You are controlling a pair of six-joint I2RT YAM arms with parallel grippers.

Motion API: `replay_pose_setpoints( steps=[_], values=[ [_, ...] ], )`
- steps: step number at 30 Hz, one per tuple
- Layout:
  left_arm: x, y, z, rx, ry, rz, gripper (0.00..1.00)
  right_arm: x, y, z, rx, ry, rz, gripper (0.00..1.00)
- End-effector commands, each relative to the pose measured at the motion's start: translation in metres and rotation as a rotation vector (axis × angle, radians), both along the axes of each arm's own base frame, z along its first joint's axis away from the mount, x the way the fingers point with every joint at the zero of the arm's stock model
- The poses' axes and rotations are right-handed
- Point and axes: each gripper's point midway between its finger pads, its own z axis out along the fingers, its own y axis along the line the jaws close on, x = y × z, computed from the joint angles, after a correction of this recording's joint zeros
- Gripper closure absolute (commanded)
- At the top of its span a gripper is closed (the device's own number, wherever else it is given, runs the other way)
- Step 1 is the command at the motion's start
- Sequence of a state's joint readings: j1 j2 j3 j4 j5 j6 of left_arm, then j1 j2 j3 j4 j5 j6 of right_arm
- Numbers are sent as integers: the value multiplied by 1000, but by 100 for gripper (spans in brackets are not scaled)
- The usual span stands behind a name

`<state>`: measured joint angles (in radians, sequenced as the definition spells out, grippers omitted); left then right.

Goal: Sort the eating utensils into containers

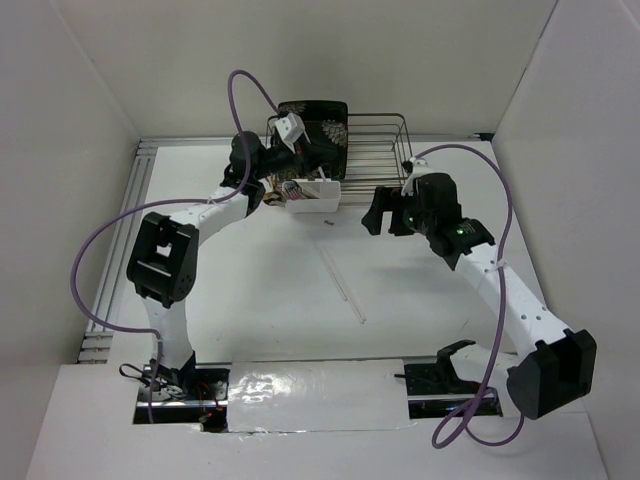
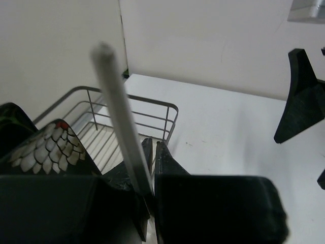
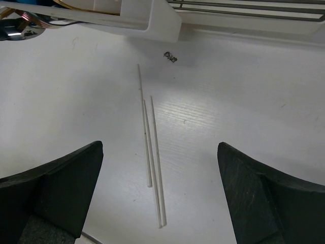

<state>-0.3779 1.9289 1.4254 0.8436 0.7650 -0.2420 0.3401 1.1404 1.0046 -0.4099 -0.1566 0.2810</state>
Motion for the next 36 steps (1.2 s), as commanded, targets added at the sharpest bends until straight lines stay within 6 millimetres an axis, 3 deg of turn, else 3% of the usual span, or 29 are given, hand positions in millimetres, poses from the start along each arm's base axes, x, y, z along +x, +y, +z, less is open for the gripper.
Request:
replay_pose_setpoints(
  steps=[1,5,9,11,15,18,19,22,25,28,29,30,31,36],
  values=[
    [-3,-6,5,27,-110,-57,100,14,-4,3,-17,-44,-10,0],
    [-5,-4,-6,42,-96,-47,100,17,-4,-5,-27,-23,-3,0],
    [-6,-5,-19,66,-46,-64,92,16,-1,-11,-25,-13,13,0],
    [-4,-6,-16,73,-35,-67,85,14,1,-18,-23,6,25,0],
    [2,-3,-17,71,-26,-28,82,8,5,-29,-18,39,48,1],
    [6,2,-4,61,-44,8,62,4,8,-31,-19,40,58,1],
    [7,4,-1,58,-36,23,51,4,9,-30,-18,39,61,1],
    [8,13,25,42,-59,55,33,0,12,-34,-25,43,78,1],
    [12,23,44,18,-71,103,26,-7,17,-43,-43,66,95,1],
    [11,37,81,-18,-96,152,20,-14,20,-56,-69,88,96,1],
    [12,44,99,-35,-113,178,9,-21,20,-68,-75,118,100,1],
    [13,50,112,-49,-117,200,3,-24,24,-71,-72,120,109,1],
    [14,54,116,-45,-92,222,3,-26,23,-77,-83,133,103,2],
    [-12,95,194,-104,-94,380,0,-44,27,-117,-150,215,103,11]
  ],
)
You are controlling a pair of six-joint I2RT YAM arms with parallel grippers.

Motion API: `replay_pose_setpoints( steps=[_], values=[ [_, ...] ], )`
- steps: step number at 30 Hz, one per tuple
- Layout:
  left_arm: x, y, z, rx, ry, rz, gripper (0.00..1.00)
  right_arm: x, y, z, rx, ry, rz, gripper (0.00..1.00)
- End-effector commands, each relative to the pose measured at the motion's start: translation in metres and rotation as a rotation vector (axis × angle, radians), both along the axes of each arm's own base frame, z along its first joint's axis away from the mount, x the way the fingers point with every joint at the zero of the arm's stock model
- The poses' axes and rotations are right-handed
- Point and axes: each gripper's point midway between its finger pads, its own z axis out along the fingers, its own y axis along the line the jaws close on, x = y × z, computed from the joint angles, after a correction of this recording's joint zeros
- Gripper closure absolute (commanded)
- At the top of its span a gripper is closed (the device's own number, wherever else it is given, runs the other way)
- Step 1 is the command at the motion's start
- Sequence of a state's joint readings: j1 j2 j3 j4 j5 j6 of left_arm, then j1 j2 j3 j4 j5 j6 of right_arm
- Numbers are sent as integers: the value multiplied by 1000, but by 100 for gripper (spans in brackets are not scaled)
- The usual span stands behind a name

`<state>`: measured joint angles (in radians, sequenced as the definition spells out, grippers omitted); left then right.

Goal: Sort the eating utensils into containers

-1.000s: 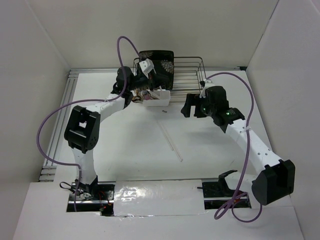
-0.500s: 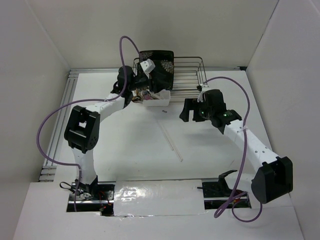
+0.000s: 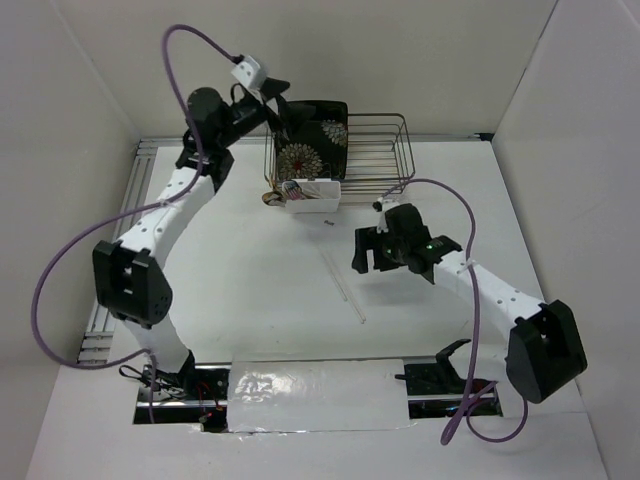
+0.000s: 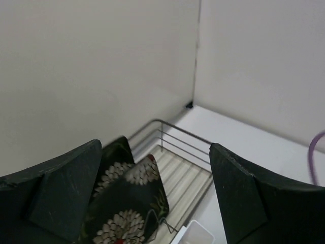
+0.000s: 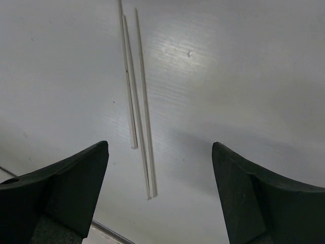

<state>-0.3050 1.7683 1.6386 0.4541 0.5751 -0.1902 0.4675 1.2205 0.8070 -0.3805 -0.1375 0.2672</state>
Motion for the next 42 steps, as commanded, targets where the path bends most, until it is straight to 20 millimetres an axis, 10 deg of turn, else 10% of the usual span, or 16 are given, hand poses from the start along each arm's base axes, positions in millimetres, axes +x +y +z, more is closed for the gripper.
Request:
replay_pose_setpoints(
  steps=[1,9,14,23,42],
  values=[
    [-36,40,92,-82,-81,139,0,-2,5,-18,-46,15,-17,12],
    [-118,93,98,-117,64,250,0,-31,21,-57,-129,105,37,51],
    [-153,111,58,-111,146,296,1,-41,24,-67,-151,117,53,56],
    [-176,122,-6,-48,356,343,0,-50,29,-84,-194,118,51,61],
    [-182,121,-50,30,507,336,0,-63,14,-128,-345,175,27,90]
  ],
)
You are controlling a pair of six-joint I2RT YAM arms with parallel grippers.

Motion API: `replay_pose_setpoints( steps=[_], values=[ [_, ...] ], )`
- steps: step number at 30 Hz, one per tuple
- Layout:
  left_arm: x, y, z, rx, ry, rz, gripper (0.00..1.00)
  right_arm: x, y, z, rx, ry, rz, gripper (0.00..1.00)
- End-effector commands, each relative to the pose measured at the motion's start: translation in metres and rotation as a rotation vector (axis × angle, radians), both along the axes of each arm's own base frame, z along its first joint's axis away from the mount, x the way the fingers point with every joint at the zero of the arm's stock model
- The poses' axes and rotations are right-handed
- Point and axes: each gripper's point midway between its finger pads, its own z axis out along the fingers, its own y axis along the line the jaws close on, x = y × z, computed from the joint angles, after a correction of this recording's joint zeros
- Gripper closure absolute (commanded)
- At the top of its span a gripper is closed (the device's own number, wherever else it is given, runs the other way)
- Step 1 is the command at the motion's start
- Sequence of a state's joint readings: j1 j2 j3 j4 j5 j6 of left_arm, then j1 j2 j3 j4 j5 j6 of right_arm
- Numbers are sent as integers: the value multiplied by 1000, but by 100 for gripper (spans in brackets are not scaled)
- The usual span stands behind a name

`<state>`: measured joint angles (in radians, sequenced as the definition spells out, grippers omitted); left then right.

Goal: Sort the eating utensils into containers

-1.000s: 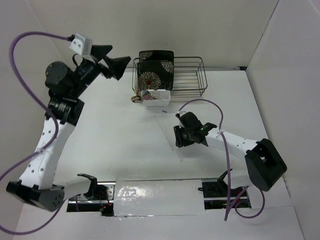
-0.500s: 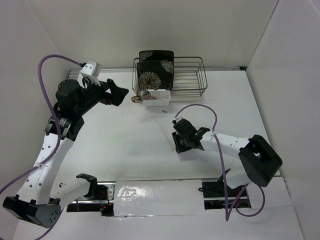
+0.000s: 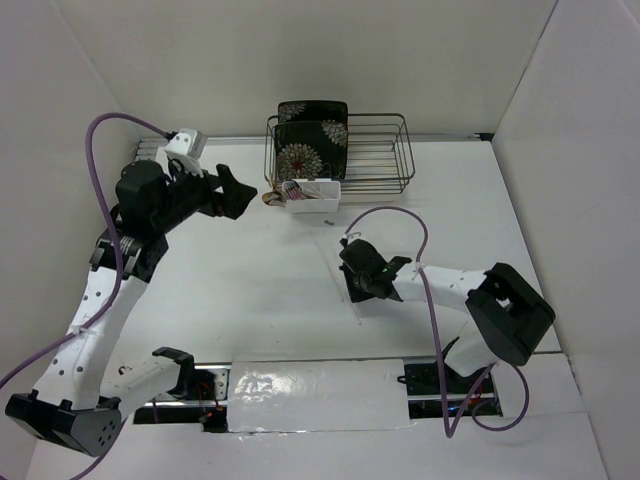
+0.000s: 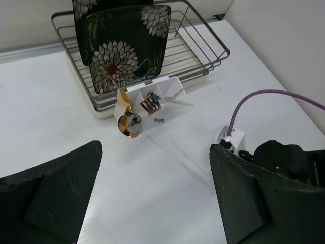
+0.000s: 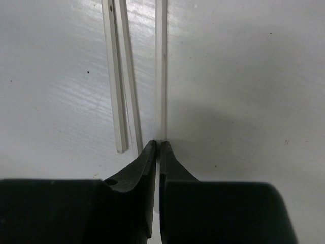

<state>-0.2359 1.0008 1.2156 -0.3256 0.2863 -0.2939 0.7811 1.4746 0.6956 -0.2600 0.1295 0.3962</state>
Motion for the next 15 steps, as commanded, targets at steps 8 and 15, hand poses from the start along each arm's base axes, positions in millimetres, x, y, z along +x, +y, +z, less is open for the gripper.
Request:
replay_pose_setpoints(
  steps=[8,15],
  values=[
    [-31,-20,-78,-141,364,-19,7,1,11,37,91,-46,3,100],
    [-55,-73,-109,-325,533,-67,9,1,57,145,396,-181,193,100]
  ],
)
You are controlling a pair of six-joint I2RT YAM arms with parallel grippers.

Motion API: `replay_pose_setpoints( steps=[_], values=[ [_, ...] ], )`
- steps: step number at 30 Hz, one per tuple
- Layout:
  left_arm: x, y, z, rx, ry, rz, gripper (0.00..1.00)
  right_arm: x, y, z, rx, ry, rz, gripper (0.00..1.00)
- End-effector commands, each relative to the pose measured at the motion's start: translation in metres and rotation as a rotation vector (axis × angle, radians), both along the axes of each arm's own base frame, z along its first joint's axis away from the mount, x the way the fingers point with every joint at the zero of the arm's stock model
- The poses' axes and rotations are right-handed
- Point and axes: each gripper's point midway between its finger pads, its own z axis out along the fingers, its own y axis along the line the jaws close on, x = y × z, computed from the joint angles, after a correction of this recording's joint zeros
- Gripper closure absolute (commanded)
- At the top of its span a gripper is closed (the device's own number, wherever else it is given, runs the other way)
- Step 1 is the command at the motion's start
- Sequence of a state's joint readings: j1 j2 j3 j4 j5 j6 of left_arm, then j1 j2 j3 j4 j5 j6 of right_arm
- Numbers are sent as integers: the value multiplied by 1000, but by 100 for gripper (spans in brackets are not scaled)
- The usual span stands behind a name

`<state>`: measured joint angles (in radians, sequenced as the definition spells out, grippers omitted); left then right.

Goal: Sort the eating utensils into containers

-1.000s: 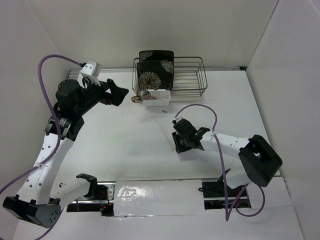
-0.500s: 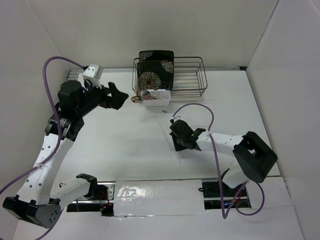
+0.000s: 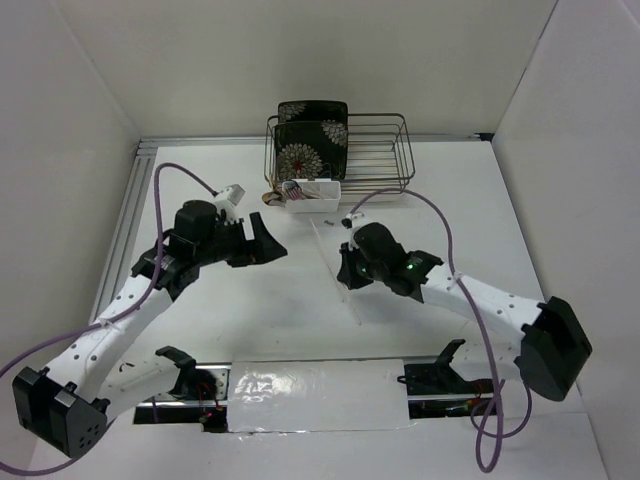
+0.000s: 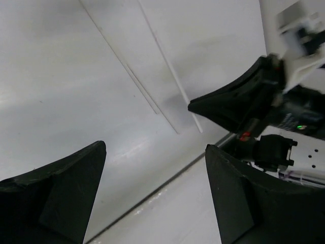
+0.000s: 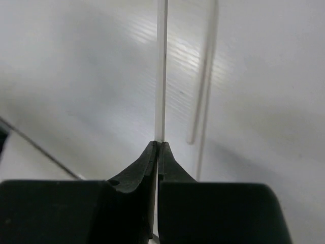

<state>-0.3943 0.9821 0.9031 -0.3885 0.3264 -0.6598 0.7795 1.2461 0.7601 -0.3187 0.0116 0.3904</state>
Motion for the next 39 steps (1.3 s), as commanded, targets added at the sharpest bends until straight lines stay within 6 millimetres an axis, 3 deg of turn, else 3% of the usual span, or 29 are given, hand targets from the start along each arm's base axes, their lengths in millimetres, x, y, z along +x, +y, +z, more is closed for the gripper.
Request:
replay_pose_setpoints(
  steps=[1,5,6,10,12,16,20,28,31,32,35,36,37,38,39],
  values=[
    [3,-24,28,-139,-13,34,9,-1,31,68,179,-98,140,100],
    [10,-51,41,-173,-54,-20,9,-6,42,93,239,-123,210,100],
    [14,-66,37,-171,-40,-42,9,-6,46,103,266,-140,222,100],
    [20,-84,36,-156,-38,-44,12,-7,51,128,327,-187,241,100],
    [32,-88,30,-136,-31,-9,15,-8,54,143,364,-215,255,100],
    [41,-96,37,-137,-69,14,24,-10,59,166,421,-246,271,100],
    [46,-97,44,-132,-87,41,33,-10,60,179,443,-260,267,100],
    [36,-120,78,-253,-181,-109,70,-1,58,177,416,-261,223,100],
    [35,-131,79,-245,-192,-150,100,8,53,177,383,-257,169,100],
    [35,-131,82,-249,-198,-150,100,8,53,179,383,-252,166,100],
    [49,-131,100,-210,-333,-155,100,15,40,183,350,-231,121,80],
    [56,-130,109,-196,-381,-144,100,13,34,189,343,-240,110,64],
    [66,-126,116,-159,-455,-137,100,14,26,182,310,-212,73,50],
    [72,-124,145,-171,-553,-133,100,18,17,181,301,-209,45,34],
    [76,-126,155,-162,-606,-140,100,18,8,192,308,-235,23,15]
  ],
)
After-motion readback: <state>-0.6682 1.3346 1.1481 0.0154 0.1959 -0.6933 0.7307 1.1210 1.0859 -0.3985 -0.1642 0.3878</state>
